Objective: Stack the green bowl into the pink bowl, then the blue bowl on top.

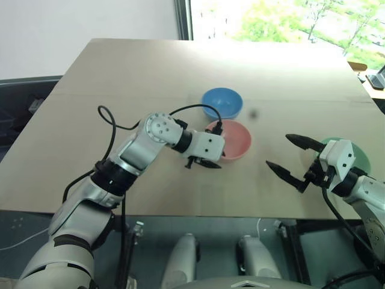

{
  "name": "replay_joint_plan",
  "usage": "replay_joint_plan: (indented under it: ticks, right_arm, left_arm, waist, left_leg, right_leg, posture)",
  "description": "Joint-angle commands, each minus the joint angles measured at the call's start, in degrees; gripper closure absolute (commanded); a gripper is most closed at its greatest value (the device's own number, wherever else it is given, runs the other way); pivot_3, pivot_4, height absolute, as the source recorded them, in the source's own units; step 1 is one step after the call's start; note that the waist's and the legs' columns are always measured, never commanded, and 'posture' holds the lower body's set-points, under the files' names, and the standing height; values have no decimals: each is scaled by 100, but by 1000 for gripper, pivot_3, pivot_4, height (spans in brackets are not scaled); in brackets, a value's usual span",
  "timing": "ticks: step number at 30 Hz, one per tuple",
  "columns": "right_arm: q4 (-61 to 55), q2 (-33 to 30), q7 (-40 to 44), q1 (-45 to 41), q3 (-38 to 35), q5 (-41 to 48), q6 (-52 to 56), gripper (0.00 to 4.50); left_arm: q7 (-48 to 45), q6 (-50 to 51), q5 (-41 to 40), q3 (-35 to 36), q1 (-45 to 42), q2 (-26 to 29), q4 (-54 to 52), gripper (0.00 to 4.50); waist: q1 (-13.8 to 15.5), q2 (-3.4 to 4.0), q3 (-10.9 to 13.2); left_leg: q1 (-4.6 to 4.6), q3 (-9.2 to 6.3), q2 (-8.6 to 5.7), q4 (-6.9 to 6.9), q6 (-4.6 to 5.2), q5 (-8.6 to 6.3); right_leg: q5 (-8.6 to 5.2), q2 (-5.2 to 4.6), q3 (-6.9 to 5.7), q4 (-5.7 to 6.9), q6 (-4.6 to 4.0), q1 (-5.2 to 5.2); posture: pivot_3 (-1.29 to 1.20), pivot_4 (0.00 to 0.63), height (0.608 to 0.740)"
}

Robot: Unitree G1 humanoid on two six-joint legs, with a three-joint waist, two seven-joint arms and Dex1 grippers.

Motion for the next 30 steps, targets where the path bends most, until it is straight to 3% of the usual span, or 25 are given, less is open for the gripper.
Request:
replay_joint_plan:
  ticks: [1,6,8,10,12,14,19,26,29,30]
  right_arm:
    - [-237,-67,-88,72,-263,104,42,0]
    - [-315,-68,-328,221,-441,42,226,0]
    - [-400,-109,-751,320,-526,-318,473,0]
    - [-545,-172,-1019,435,-634,-138,1198,0]
    - [-803,-277,-1283,474,-822,78,1984,0]
    - [-1159,-350,-1876,453,-990,-181,2826,0]
    - [-1761,-180,-2656,137,-990,25,4844,0]
    - [-1709,197,-3262,-499,-674,-215,6050,0]
    - [-1589,269,-3306,-591,-529,-301,6125,809]
    - [-1552,270,-3306,-599,-499,-328,6122,1526]
  left_arm:
    - [145,597,-413,691,-40,48,-245,2410]
    - [523,1145,-981,1623,379,175,-669,2410]
    - [554,947,-1697,2282,731,-67,-721,2410]
    - [484,876,-2055,2629,1051,-52,-914,2410]
    - [431,681,-1961,2676,1231,138,-1025,2410]
    - [-141,1134,-2382,2621,1340,464,-1088,2410]
    - [-534,659,-2858,2817,1029,103,-452,2410]
    - [-744,468,-2792,2676,725,-26,20,2410]
    - [-692,597,-2884,2684,770,-49,-105,2366]
    - [-674,630,-2912,2696,782,-50,-141,2366]
  waist:
    - [-3,0,0]
    - [-9,0,0]
    - [1,3,-2]
    - [6,2,-2]
    - [19,2,-2]
    - [24,2,-2]
    - [41,1,-6]
    - [-9,3,-6]
    - [-4,3,-6]
    - [-1,3,-6]
  left_leg:
    - [0,-1,1,0,0,0]
    - [1,0,1,-1,0,0]
    - [2,-2,2,-1,0,0]
    - [2,-2,2,0,0,0]
    - [2,-2,2,0,0,0]
    - [3,-2,0,0,-1,0]
    - [3,-4,-1,3,0,0]
    - [4,-1,0,1,0,0]
    - [1,-3,0,-2,0,0]
    - [1,-2,-1,-2,0,0]
  right_leg:
    - [0,1,-1,0,0,0]
    - [0,0,1,1,0,0]
    - [0,-1,0,3,0,0]
    - [0,-2,0,5,0,0]
    - [0,-3,-1,5,-1,0]
    - [0,-4,-1,8,-1,0]
    - [-1,-4,-5,10,-2,3]
    - [-1,-2,0,11,-2,0]
    - [-1,-2,-2,7,-2,-1]
    - [-1,-3,-2,6,-2,-1]
  posture:
    - [0,150,740]
    - [0,150,740]
    - [0,150,740]
    - [0,150,740]
    - [0,150,740]
    - [0,150,740]
    - [0,150,740]
    - [0,150,740]
    - [0,150,740]
    - [0,150,740]
